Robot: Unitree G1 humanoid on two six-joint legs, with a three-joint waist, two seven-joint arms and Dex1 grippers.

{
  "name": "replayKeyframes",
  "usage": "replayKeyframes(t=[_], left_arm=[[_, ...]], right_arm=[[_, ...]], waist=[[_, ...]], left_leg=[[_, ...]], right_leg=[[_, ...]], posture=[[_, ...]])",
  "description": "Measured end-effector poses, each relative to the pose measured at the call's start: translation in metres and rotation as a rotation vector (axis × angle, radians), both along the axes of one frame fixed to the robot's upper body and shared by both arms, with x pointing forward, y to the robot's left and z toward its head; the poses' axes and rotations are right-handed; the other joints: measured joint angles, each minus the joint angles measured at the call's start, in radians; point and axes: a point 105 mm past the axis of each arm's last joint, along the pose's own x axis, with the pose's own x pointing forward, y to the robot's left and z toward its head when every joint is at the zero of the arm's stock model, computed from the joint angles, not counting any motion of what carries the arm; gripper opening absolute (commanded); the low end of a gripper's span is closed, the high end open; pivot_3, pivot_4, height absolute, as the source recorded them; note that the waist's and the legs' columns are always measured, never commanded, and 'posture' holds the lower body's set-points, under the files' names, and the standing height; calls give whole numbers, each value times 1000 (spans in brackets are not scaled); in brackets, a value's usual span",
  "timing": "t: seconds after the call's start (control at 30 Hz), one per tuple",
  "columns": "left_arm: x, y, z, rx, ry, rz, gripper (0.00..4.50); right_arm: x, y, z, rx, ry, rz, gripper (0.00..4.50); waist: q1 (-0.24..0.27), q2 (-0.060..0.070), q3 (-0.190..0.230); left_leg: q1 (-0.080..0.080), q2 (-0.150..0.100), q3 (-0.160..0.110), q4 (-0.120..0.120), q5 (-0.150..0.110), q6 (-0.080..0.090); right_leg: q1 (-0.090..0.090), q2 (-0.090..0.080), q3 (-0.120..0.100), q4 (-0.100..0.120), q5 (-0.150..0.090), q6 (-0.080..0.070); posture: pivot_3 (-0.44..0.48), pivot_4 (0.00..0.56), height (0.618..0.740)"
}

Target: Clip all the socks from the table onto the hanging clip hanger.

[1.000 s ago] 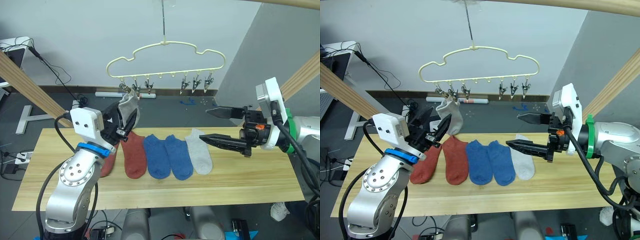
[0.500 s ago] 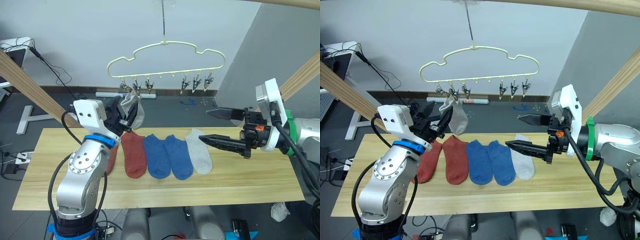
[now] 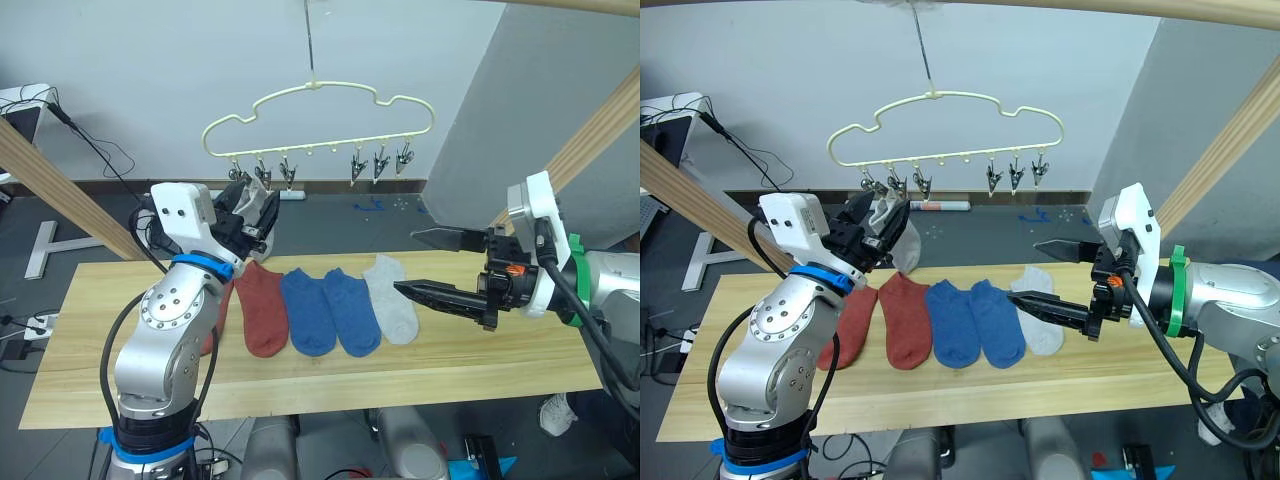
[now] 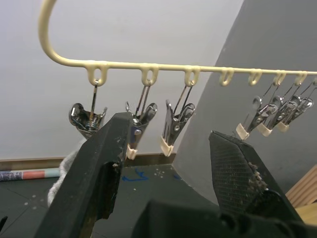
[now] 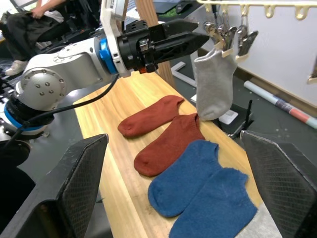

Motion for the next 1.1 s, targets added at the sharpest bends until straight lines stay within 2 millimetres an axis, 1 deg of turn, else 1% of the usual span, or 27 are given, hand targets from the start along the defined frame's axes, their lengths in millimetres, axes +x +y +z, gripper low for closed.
replayKeyframes(t=[0.07,0.37,0.5,0.7,0.8,0.93,1.1], left_arm=[[2,1,-2,1,10,2,1671],[7,3,-7,1,27,22,1671],[12,5,-3,2,8,51,1671],[12,8,-4,10,10,81,1671],[13,8,-5,4,14,83,2202],[13,9,-6,1,15,87,3312],[13,9,-6,3,16,89,3312]], right_arm=[[0,-1,-1,0,6,-9,4500],[-1,-2,-1,2,10,-19,4500],[-1,-3,-2,-4,11,-28,4500],[-2,-3,-2,-4,11,-31,4500],[-2,-3,-2,-3,12,-30,4500],[-3,-2,0,0,10,-28,4500],[-2,-3,0,1,5,-38,4500]], waist=[[-5,0,0],[-18,0,0],[-19,0,1],[-20,0,2],[-20,0,3],[-20,0,3],[-20,0,3]], left_leg=[[0,0,0,0,0,0],[0,0,0,0,0,0],[0,0,0,0,0,0],[0,0,1,-1,0,0],[0,0,1,-1,0,0],[0,0,1,-1,0,0],[-1,0,1,-2,0,0]], right_leg=[[0,0,0,0,0,0],[0,0,0,-1,0,0],[0,0,1,-1,0,0],[-1,0,1,-1,0,0],[-1,0,1,-1,-1,1],[-1,0,1,-1,-1,1],[-1,0,1,-2,-1,1]], posture=[[-302,339,740],[-316,338,740],[-321,344,740],[-321,345,740],[-321,346,740],[-321,347,740],[-322,347,740]])
